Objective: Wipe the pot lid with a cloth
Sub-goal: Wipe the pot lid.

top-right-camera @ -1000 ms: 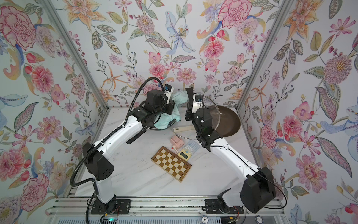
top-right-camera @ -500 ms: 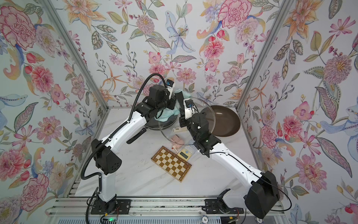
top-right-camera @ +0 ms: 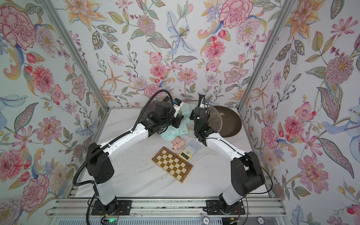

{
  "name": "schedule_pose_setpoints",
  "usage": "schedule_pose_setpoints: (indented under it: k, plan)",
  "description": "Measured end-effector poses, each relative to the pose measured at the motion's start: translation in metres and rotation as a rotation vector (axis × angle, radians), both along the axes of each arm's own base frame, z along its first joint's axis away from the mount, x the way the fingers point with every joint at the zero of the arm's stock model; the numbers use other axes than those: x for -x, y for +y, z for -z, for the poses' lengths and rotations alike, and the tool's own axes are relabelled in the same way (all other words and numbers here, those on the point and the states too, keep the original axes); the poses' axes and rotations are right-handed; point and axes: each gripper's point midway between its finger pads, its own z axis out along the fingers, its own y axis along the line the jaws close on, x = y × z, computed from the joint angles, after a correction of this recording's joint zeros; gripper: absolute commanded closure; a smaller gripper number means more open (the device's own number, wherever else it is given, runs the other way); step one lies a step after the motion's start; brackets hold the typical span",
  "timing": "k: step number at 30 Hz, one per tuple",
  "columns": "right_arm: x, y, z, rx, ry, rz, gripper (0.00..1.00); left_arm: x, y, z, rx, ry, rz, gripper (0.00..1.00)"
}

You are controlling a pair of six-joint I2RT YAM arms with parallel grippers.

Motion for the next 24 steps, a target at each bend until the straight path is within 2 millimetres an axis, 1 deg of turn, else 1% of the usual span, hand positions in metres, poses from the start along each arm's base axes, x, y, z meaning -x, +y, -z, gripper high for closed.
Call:
schedule_pose_setpoints:
  k: [3,5,7,9,12,14,16,18,21,23,24]
  plan:
    - [-0.001,0.0,-0.007,-0.013,-0.025,0.003,1.0,-0.002,0.004,-0.005,-0.002,-0.009,-0.006,1.0]
    - [-0.002,0.004,-0.012,-0.008,-0.044,-0.023,1.0,-0.009,0.013,-0.01,-0.01,-0.016,-0.026,1.0]
    - [0.0,0.011,-0.018,0.007,-0.06,-0.075,1.0,-0.019,0.026,-0.016,-0.02,-0.022,-0.059,1.0]
    - [0.007,0.02,-0.025,0.04,-0.071,-0.154,1.0,-0.036,0.045,-0.025,-0.032,-0.039,-0.108,1.0]
    - [0.026,0.037,-0.044,0.107,-0.1,-0.274,1.0,-0.068,0.07,-0.045,-0.035,-0.084,-0.177,1.0]
    - [0.043,0.048,-0.061,0.153,-0.132,-0.351,1.0,-0.088,0.084,-0.059,-0.037,-0.118,-0.217,1.0]
    - [0.058,0.057,-0.075,0.189,-0.164,-0.408,1.0,-0.104,0.096,-0.069,-0.049,-0.146,-0.252,1.0]
    - [0.07,0.063,-0.085,0.227,-0.19,-0.451,1.0,-0.114,0.102,-0.076,-0.065,-0.17,-0.274,1.0]
    - [0.078,0.068,-0.089,0.293,-0.209,-0.488,1.0,-0.12,0.107,-0.083,-0.095,-0.199,-0.299,1.0]
    - [0.078,0.069,-0.082,0.339,-0.207,-0.505,1.0,-0.123,0.114,-0.087,-0.112,-0.217,-0.325,1.0]
    - [0.078,0.069,-0.075,0.364,-0.197,-0.515,1.0,-0.124,0.117,-0.09,-0.12,-0.229,-0.338,1.0]
